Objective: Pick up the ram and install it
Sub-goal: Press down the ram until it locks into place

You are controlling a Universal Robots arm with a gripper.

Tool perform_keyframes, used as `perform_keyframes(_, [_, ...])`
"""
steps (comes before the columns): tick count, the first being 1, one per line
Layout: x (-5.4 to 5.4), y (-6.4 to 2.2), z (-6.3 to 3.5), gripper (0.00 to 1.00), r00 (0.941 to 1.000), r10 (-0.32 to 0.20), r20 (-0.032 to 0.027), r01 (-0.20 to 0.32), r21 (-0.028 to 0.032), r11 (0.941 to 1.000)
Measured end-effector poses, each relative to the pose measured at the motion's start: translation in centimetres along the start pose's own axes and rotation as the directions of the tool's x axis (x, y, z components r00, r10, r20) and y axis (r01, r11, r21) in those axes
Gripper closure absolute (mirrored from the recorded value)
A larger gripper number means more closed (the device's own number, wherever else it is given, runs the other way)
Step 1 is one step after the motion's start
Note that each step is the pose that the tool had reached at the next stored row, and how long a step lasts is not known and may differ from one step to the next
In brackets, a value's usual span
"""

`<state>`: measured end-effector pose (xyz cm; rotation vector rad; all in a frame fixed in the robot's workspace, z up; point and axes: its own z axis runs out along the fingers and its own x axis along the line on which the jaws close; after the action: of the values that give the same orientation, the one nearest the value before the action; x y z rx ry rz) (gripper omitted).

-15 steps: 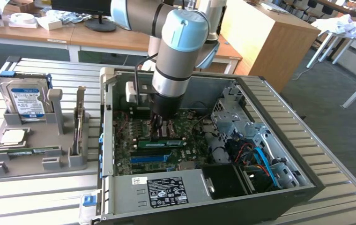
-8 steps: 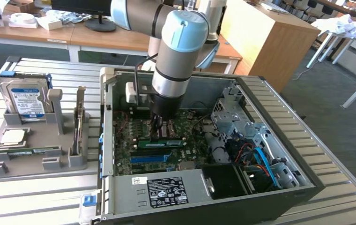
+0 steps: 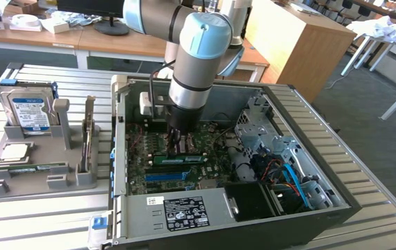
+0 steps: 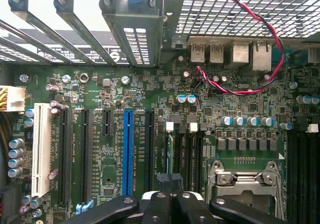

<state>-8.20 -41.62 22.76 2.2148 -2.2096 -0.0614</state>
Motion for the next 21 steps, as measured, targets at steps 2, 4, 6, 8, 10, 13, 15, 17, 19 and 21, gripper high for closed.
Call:
perform_keyframes(2, [0.0, -0.01, 0.11, 0.9, 1.0, 0.0, 0.0003, 0.0, 0.0002, 1.0])
perform_keyframes(4, [0.01, -0.01, 0.22, 0.9, 1.0, 0.0, -0.0001, 0.0, 0.0001, 1.0])
perform_keyframes(6, [0.01, 0.0, 0.32, 0.9, 1.0, 0.0, -0.0004, 0.0, 0.0, 1.0])
perform_keyframes(8, [0.01, 0.0, 0.34, 0.9, 1.0, 0.0, -0.0004, 0.0, 0.0001, 1.0])
perform_keyframes(10, [0.01, -0.01, 0.36, 0.9, 1.0, 0.0, 0.0, 0.0, 0.0002, 1.0])
perform_keyframes(13, [0.01, -0.01, 0.39, 0.9, 1.0, 0.0, -0.0001, 0.0, 0.0003, 1.0])
perform_keyframes(15, [0.01, -0.01, 0.51, 0.9, 1.0, 0.0, -0.0003, 0.0, 0.0004, 1.0])
perform_keyframes(17, [0.02, -0.01, 0.62, 0.9, 1.0, 0.0, -0.0006, 0.0, 0.001, 1.0])
perform_keyframes(19, [0.02, -0.02, 0.63, 0.9, 1.0, 0.0, -0.0004, 0.0, 0.0011, 1.0])
perform_keyframes(21, [0.01, -0.02, 0.64, 0.9, 1.0, 0.0, -0.0001, 0.0, 0.0012, 1.0])
